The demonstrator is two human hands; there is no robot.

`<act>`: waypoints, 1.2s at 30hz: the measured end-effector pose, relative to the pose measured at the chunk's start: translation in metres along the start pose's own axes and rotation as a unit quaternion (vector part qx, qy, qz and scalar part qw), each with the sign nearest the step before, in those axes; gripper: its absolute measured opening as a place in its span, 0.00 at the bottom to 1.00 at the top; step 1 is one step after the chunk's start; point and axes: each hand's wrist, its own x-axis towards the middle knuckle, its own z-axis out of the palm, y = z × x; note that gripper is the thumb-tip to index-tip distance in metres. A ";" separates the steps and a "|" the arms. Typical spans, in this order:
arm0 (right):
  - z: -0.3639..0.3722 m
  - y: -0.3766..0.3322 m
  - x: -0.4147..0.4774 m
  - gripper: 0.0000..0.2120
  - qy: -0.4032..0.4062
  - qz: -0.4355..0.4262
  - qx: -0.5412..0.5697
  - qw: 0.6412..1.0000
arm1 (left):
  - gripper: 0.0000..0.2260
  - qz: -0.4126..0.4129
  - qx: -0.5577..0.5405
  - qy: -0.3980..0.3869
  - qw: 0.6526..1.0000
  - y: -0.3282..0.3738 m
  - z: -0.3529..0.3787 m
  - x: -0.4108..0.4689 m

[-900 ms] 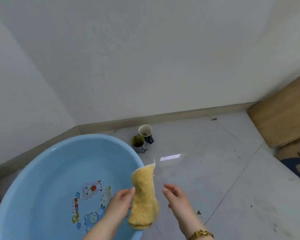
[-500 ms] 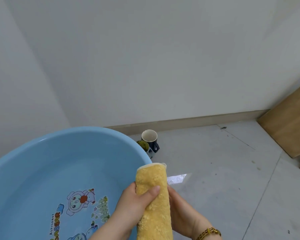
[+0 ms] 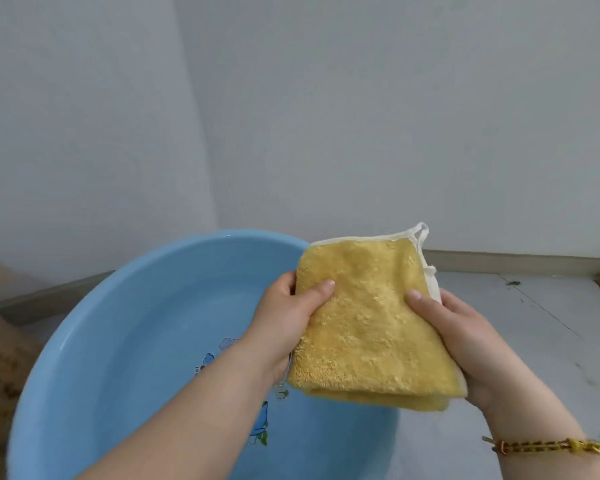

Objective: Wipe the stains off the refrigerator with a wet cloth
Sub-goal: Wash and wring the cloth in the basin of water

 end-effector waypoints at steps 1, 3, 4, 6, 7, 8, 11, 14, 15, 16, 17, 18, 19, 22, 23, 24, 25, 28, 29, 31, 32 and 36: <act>0.014 -0.002 0.002 0.04 -0.003 -0.006 -0.026 1.000 | 0.03 0.000 0.006 0.019 1.000 0.000 -0.013 0.001; 0.045 0.003 0.009 0.02 0.002 0.000 -0.076 0.997 | 0.04 -0.025 0.016 0.055 0.998 -0.006 -0.040 0.001; 0.061 0.010 0.014 0.03 0.006 0.008 -0.106 0.994 | 0.06 -0.040 0.026 0.077 0.996 -0.010 -0.052 0.000; 0.089 0.027 0.026 0.10 0.010 0.019 -0.197 0.980 | 0.13 -0.041 0.069 0.136 0.987 -0.019 -0.076 0.001; 0.100 0.037 0.032 0.15 0.008 0.022 -0.256 0.966 | 0.17 -0.032 0.113 0.167 0.979 -0.023 -0.086 0.001; 0.112 0.047 0.036 0.21 0.005 0.025 -0.314 0.949 | 0.21 -0.026 0.182 0.193 0.964 -0.027 -0.094 0.001; 0.133 0.077 0.047 0.33 0.025 -0.005 -0.539 0.842 | 0.32 0.004 0.492 0.236 0.838 -0.042 -0.109 -0.001; 0.151 0.098 0.046 0.29 0.008 -0.075 -0.649 0.757 | 0.29 0.059 0.652 0.185 0.733 -0.059 -0.113 0.000; 0.156 0.105 0.046 0.31 0.003 -0.116 -0.669 0.734 | 0.28 0.063 0.678 0.158 0.715 -0.064 -0.115 0.002; 0.159 0.111 0.048 0.36 -0.001 -0.143 -0.687 0.712 | 0.27 0.064 0.698 0.135 0.700 -0.068 -0.116 0.005; 0.161 0.115 0.051 0.41 -0.008 -0.161 -0.697 0.698 | 0.26 0.061 0.716 0.116 0.685 -0.070 -0.118 0.007; 0.161 0.119 0.053 0.44 -0.042 -0.146 -0.711 0.687 | 0.25 0.057 0.732 0.100 0.671 -0.073 -0.120 0.008; 0.158 0.123 0.055 0.43 -0.081 -0.114 -0.722 0.677 | 0.25 0.051 0.745 0.087 0.660 -0.074 -0.122 0.009; 0.154 0.120 0.055 0.26 -0.127 -0.036 -0.757 0.640 | 0.24 0.021 0.758 0.056 0.649 -0.081 -0.125 0.011; 0.154 0.122 0.056 0.25 -0.129 -0.031 -0.770 0.624 | 0.24 0.010 0.760 0.048 0.647 -0.084 -0.124 0.012; 0.155 0.121 0.056 0.25 -0.131 -0.026 -0.778 0.614 | 0.24 0.004 0.761 0.041 0.647 -0.086 -0.123 0.014; 0.156 0.121 0.057 0.25 -0.135 -0.017 -0.785 0.605 | 0.24 0.003 0.762 0.031 0.647 -0.087 -0.123 0.015; 0.157 0.123 0.060 0.24 -0.144 -0.006 -0.795 0.590 | 0.23 0.003 0.755 -0.003 0.656 -0.089 -0.125 0.021; 0.157 0.123 0.059 0.24 -0.142 -0.009 -0.794 0.591 | 0.22 -0.001 0.750 -0.011 0.661 -0.089 -0.127 0.022; 0.156 0.124 0.059 0.23 -0.135 -0.008 -0.770 0.624 | 0.21 -0.008 0.736 0.003 0.676 -0.089 -0.127 0.021; 0.155 0.124 0.058 0.24 -0.124 -0.005 -0.743 0.658 | 0.23 -0.011 0.728 0.030 0.684 -0.088 -0.127 0.020; 0.150 0.122 0.062 0.29 -0.019 0.058 -0.542 0.838 | 0.40 -0.079 0.625 0.177 0.757 -0.080 -0.130 0.017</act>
